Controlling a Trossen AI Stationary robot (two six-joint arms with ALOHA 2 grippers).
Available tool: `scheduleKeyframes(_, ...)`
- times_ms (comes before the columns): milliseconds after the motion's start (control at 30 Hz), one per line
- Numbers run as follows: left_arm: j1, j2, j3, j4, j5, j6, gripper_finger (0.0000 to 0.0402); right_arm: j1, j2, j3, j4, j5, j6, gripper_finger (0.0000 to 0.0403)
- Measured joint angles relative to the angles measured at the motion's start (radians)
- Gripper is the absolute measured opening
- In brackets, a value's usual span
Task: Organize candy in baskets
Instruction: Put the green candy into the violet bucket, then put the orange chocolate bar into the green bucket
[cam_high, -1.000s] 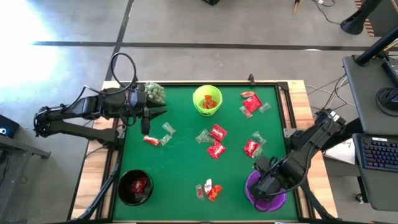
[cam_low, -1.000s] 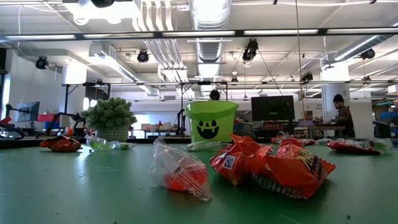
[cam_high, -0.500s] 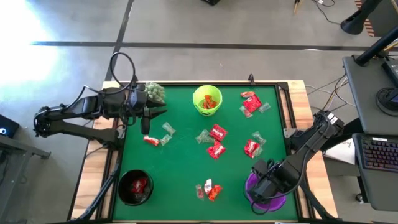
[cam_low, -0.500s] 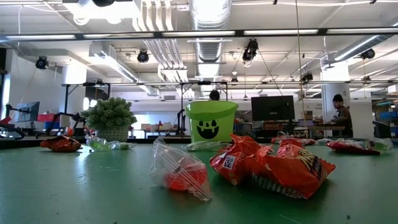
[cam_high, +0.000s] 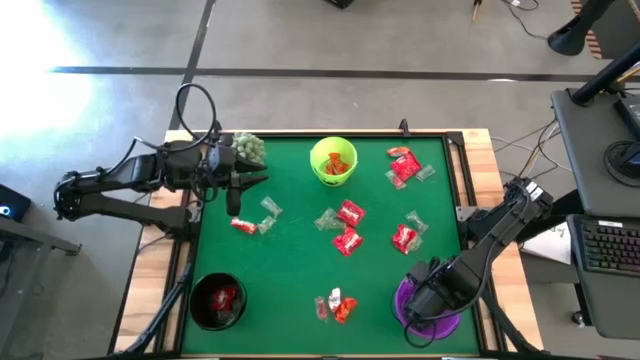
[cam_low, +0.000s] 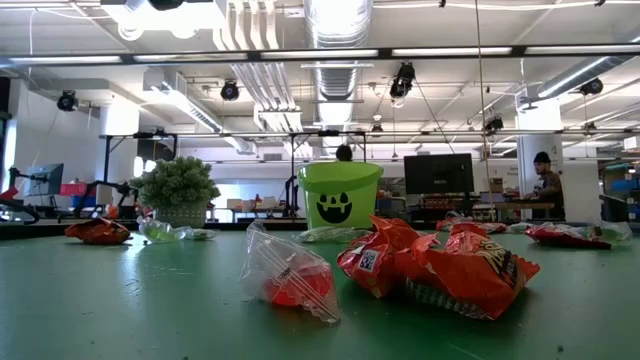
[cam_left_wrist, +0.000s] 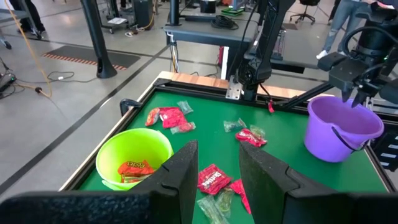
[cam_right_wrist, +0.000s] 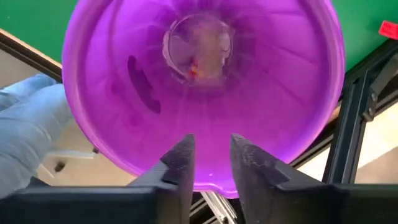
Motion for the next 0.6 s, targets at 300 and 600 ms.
scheduleKeyframes(300,0.000,0.003,0.000,0.011,0.000,-0.007,0.0100,0.000,-0.011,-0.001,0.003,0.028,0.000,0.0137)
scheduleKeyframes(600,0.000,0.036,0.000,0.016,0.000,-0.008,0.0100,-0.031,-0.018,0.048,-0.010,0.408,0.011,0.0138)
